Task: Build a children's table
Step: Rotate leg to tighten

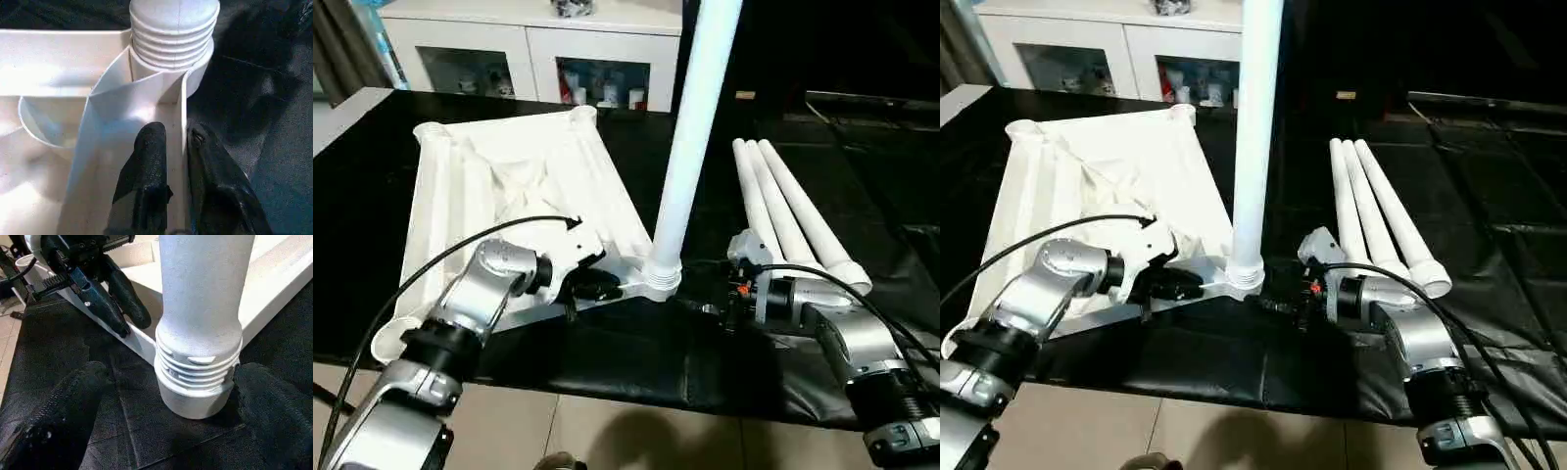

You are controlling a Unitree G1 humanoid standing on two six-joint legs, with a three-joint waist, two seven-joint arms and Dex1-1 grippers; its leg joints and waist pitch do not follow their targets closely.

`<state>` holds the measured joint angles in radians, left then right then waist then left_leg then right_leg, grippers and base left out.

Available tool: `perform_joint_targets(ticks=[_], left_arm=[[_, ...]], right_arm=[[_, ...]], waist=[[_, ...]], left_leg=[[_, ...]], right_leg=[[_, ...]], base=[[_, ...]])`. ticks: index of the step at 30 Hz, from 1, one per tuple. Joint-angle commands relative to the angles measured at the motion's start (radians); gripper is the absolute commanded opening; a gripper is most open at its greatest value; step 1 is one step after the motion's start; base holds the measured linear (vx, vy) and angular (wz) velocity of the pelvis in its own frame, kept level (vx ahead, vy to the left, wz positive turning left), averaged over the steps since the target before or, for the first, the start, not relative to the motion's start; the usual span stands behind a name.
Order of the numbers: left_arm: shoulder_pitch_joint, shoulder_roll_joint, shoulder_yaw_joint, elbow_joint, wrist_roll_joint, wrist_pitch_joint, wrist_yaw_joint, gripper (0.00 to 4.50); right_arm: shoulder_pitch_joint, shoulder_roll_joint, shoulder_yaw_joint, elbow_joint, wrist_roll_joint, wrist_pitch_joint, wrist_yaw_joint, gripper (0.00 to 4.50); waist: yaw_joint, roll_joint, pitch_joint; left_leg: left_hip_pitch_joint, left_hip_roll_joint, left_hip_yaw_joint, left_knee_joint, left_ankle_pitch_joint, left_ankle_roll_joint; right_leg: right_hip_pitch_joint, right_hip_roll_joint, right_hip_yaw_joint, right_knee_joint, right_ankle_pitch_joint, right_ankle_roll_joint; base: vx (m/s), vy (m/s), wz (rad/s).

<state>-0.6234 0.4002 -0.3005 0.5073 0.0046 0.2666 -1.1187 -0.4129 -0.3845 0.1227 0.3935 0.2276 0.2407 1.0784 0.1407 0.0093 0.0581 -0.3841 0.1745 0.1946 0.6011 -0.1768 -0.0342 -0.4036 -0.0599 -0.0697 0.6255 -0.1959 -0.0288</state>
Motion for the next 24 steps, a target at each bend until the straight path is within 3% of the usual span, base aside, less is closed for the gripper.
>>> perform_joint_targets(ticks=[1, 4, 12, 20, 24], left_arm=[[-0.024, 0.001, -0.004, 0.024, 0.017, -0.010, 0.016, 0.82], [-0.026, 0.000, -0.004, 0.032, 0.016, -0.008, 0.012, 0.82], [-0.028, 0.001, -0.018, 0.045, 0.019, -0.013, -0.011, 0.04], [-0.024, 0.011, -0.034, 0.050, 0.032, -0.032, -0.023, 0.04], [-0.010, 0.036, -0.056, 0.034, 0.030, -0.085, -0.096, 0.04]], right_arm=[[0.007, -0.011, 0.000, -0.030, 0.001, 0.004, 0.004, 4.50], [0.009, -0.012, 0.000, -0.030, 0.001, 0.002, 0.003, 4.50], [0.012, -0.014, 0.001, -0.031, -0.001, -0.002, 0.000, 4.50], [0.008, -0.016, 0.003, -0.026, -0.003, -0.006, 0.000, 4.50], [-0.010, -0.025, 0.008, -0.019, -0.007, -0.012, 0.016, 4.50]], waist=[[-0.003, -0.001, -0.073], [-0.003, 0.001, -0.073], [-0.003, 0.002, -0.073], [-0.003, 0.001, -0.073], [-0.003, 0.001, -0.074]], left_leg=[[0.020, 0.063, -0.033, -0.064, -0.164, 0.041], [0.021, 0.064, -0.033, -0.064, -0.167, 0.038], [0.021, 0.064, -0.033, -0.064, -0.174, 0.036], [0.021, 0.065, -0.033, -0.064, -0.175, 0.036], [0.021, 0.065, -0.033, -0.065, -0.169, 0.037]], right_leg=[[0.052, -0.098, 0.055, -0.081, -0.173, -0.194], [0.052, -0.098, 0.055, -0.081, -0.168, -0.195], [0.053, -0.099, 0.055, -0.081, -0.166, -0.201], [0.052, -0.099, 0.055, -0.081, -0.170, -0.199], [0.052, -0.098, 0.055, -0.081, -0.174, -0.194]], base=[[0.000, 0.000, 0.00], [0.000, 0.000, 0.00], [0.000, 0.000, 0.00], [0.000, 0.000, 0.00], [0.000, 0.000, 0.00]])
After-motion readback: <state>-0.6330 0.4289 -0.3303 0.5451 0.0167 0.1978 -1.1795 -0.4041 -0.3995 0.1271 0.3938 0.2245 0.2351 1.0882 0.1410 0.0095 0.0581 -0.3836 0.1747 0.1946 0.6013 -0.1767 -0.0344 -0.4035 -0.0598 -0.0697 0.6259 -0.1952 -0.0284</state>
